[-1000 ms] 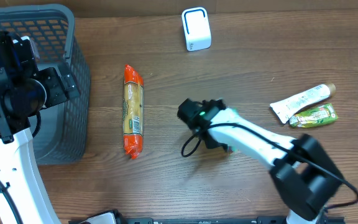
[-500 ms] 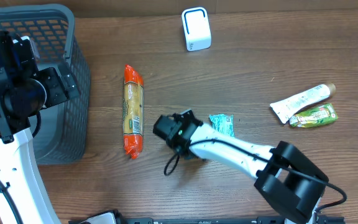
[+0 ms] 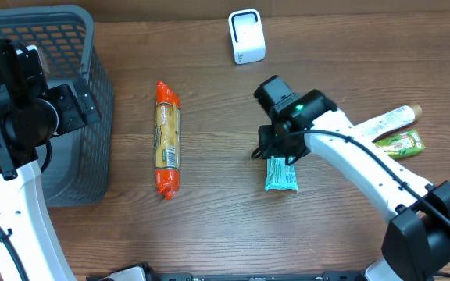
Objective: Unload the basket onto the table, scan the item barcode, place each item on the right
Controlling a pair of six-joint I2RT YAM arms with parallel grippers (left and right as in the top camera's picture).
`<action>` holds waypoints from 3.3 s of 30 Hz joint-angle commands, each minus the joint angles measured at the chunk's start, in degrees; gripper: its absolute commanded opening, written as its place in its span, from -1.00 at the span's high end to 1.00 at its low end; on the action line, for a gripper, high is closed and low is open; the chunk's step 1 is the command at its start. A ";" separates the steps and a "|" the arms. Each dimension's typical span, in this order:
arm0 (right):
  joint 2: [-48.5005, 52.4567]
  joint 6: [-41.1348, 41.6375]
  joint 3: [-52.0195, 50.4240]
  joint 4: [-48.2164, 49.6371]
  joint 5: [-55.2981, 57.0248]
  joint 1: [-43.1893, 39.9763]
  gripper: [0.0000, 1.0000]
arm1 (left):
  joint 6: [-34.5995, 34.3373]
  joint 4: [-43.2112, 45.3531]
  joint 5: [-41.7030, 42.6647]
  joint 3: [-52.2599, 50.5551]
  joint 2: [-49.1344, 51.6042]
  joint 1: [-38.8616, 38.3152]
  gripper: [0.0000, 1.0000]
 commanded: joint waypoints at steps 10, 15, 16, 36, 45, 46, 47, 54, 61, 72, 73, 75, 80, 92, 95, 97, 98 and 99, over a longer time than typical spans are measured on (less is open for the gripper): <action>-0.37 -1.75 -14.45 7.19 -9.68 -0.55 -0.06 | -0.42 0.24 0.44 -0.13 0.55 0.02 -0.99; -0.37 -1.73 -14.45 10.10 -10.99 3.04 -0.06 | -0.42 0.24 0.44 -0.13 0.55 0.02 -1.00; -0.37 -1.73 -14.45 10.69 -11.32 3.93 -0.06 | -0.42 0.24 0.44 -0.13 0.55 0.02 -1.00; 3.52 -1.53 -14.45 9.05 -6.58 1.03 -0.07 | -0.42 0.24 0.44 -0.13 0.55 0.02 -1.00; 3.52 -4.46 -14.45 14.67 -3.63 -11.32 -0.07 | -0.42 0.24 0.44 -0.13 0.59 -0.02 -1.00; 3.52 -4.79 -14.45 16.87 -3.63 -12.31 -0.07 | -0.42 0.24 0.44 -0.15 0.59 -0.02 -1.00; 3.52 -4.79 -14.45 19.17 -3.82 -13.18 -0.07 | -0.42 0.24 0.44 -0.13 0.59 -0.02 -1.00; 3.52 -6.45 -14.43 26.53 -10.99 -15.61 -0.07 | -0.42 0.24 0.44 -0.13 0.59 -0.02 -1.00; 3.52 -6.67 -14.43 18.56 -10.95 -15.61 -0.07 | -0.42 0.26 0.44 -0.13 0.61 -0.02 -1.00; 3.52 -6.64 -18.47 9.73 -14.29 -12.02 -0.04 | -0.42 0.24 0.44 -0.13 0.61 -0.02 -0.99; 3.52 -6.64 -19.12 9.88 -15.98 -11.30 -0.03 | -0.42 0.24 0.44 -0.13 0.61 -0.02 -1.00; 3.52 -6.64 -19.93 10.23 -19.30 -9.46 0.03 | -0.42 0.24 0.44 -0.13 0.61 -0.02 -1.00; 3.50 -5.27 -19.93 14.16 -22.97 -3.89 0.05 | -0.42 0.26 0.44 -0.13 0.61 -0.02 -1.00; -1.11 -3.69 -12.74 9.46 -17.51 -3.19 -0.02 | -0.42 0.24 0.44 -0.13 0.61 -0.02 -1.00; -4.90 -7.82 -9.49 5.66 -13.55 -6.60 -0.29 | -0.42 0.24 0.44 -0.13 0.61 -0.02 -1.00; -6.29 -11.74 -8.72 4.28 -13.25 -10.60 -0.45 | -0.42 0.26 0.44 -0.13 0.61 -0.02 -1.00; -6.38 -14.12 -8.74 3.85 -13.29 -12.96 -0.51 | -0.42 0.24 0.44 -0.13 0.61 -0.02 -0.99; -6.36 -16.41 -8.81 3.58 -13.53 -15.04 -0.55 | -0.42 0.24 0.44 -0.15 0.61 -0.02 -0.99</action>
